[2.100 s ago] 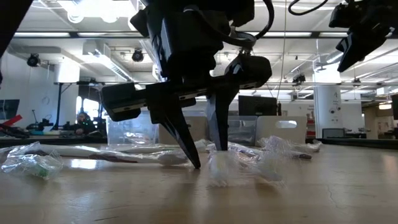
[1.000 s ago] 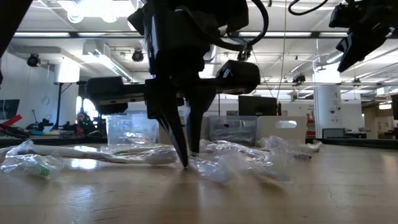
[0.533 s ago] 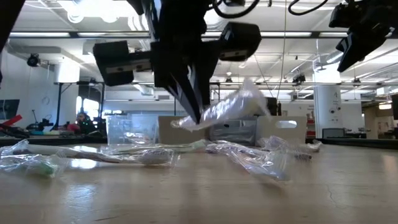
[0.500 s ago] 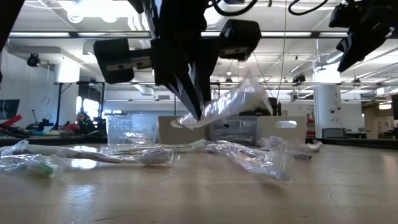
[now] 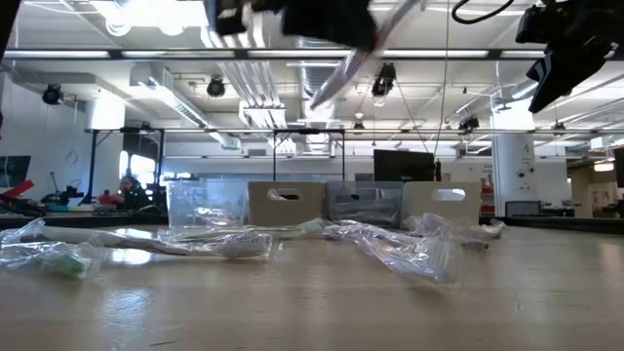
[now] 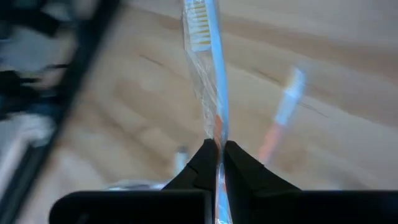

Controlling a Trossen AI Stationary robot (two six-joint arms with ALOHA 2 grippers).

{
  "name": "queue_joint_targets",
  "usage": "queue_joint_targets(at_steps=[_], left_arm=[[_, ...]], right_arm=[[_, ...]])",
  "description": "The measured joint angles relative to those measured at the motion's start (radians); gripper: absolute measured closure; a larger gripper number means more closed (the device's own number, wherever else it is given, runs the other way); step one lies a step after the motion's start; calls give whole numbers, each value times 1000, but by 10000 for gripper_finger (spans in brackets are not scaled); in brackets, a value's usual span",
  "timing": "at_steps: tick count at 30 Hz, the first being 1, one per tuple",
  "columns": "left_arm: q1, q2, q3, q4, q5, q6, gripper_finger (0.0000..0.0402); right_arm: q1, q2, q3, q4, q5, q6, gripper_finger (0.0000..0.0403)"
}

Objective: Pick & Place Toothbrushes
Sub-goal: Put the orange toothbrush into the white transparent bin

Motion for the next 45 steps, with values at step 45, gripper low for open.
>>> queue_joint_targets(at_steps=[45], left_arm=[[473, -357, 164, 428, -1169, -969, 387]], right_arm=[[0, 0, 0, 2, 0, 0, 394]])
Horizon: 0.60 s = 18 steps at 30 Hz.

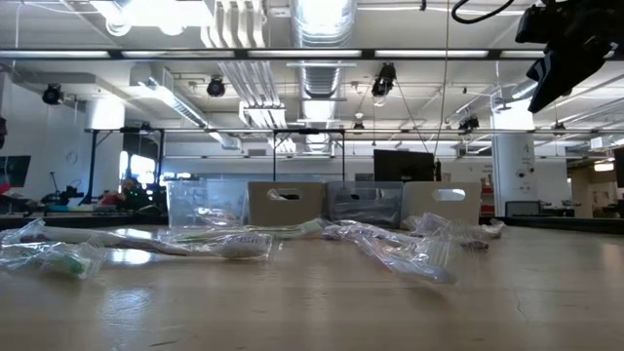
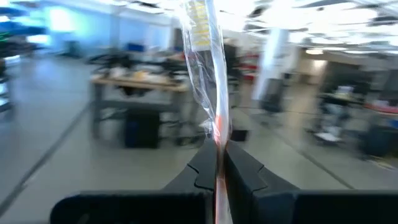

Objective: Pick & Place Toothbrushes
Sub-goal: Put the orange toothbrush into the white transparent bin

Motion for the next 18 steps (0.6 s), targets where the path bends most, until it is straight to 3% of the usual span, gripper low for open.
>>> queue_joint_targets(at_steps=[4, 10, 15, 18], left_arm=[[16, 1, -21, -72, -124, -145, 388], [84, 1, -44, -314, -139, -443, 388], [189, 1, -75, -645, 31, -842, 388], [225, 9, -119, -734, 96, -982, 388]], right_arm=[[0, 0, 0, 0, 0, 0, 394], [0, 0, 0, 0, 0, 0, 394], [0, 0, 0, 0, 0, 0, 394], [0, 0, 0, 0, 0, 0, 394]])
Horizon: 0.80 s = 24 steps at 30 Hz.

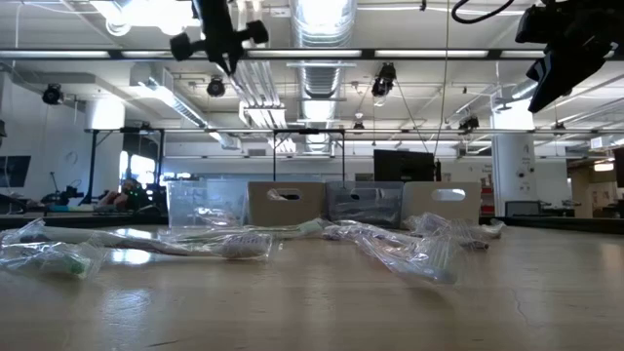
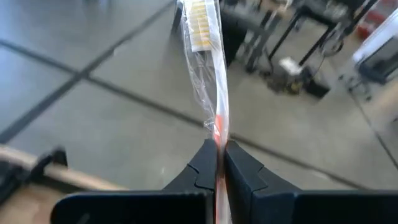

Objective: Pick & Place Toothbrushes
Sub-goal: Put the orange toothbrush into the white transparent bin

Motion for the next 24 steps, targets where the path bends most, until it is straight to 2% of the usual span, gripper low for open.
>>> queue_joint_targets(at_steps=[9, 14, 19, 24], left_arm=[[88, 15, -213, 5, 220, -206, 388], [131, 15, -349, 126, 373, -257, 388], [136, 15, -458, 187, 437, -339, 388], [137, 21, -514, 207, 460, -387, 388]], right_arm=[[0, 0, 0, 0, 0, 0, 394], [0, 0, 0, 0, 0, 0, 394], [0, 0, 0, 0, 0, 0, 394], [0, 0, 0, 0, 0, 0, 394]])
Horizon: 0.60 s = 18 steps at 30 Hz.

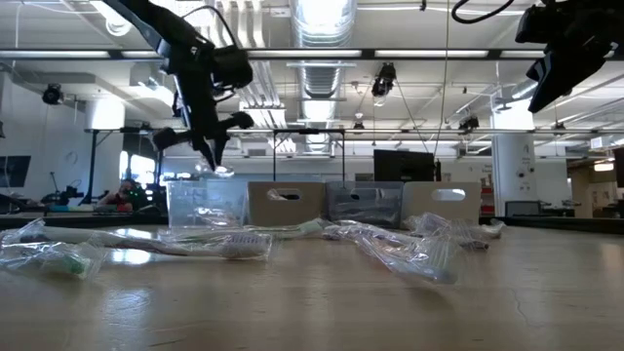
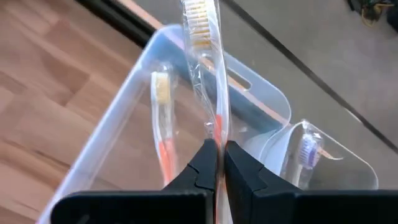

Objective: Pick & Place Toothbrushes
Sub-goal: Put the orange toothbrush into the white transparent bin

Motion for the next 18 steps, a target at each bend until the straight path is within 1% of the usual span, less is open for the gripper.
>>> queue_joint_targets(at_steps=[3, 10, 13, 18], left_arm=[[1, 23, -20, 53, 21, -13, 388], [18, 116, -24, 69, 91, -29, 388], [29, 132, -24, 76, 98, -23, 388], [66, 150, -24, 76, 144, 12, 388]], right_arm=[[0, 0, 0, 0, 0, 0, 394], [0, 0, 0, 0, 0, 0, 394], [0, 0, 0, 0, 0, 0, 394], [0, 0, 0, 0, 0, 0, 394]])
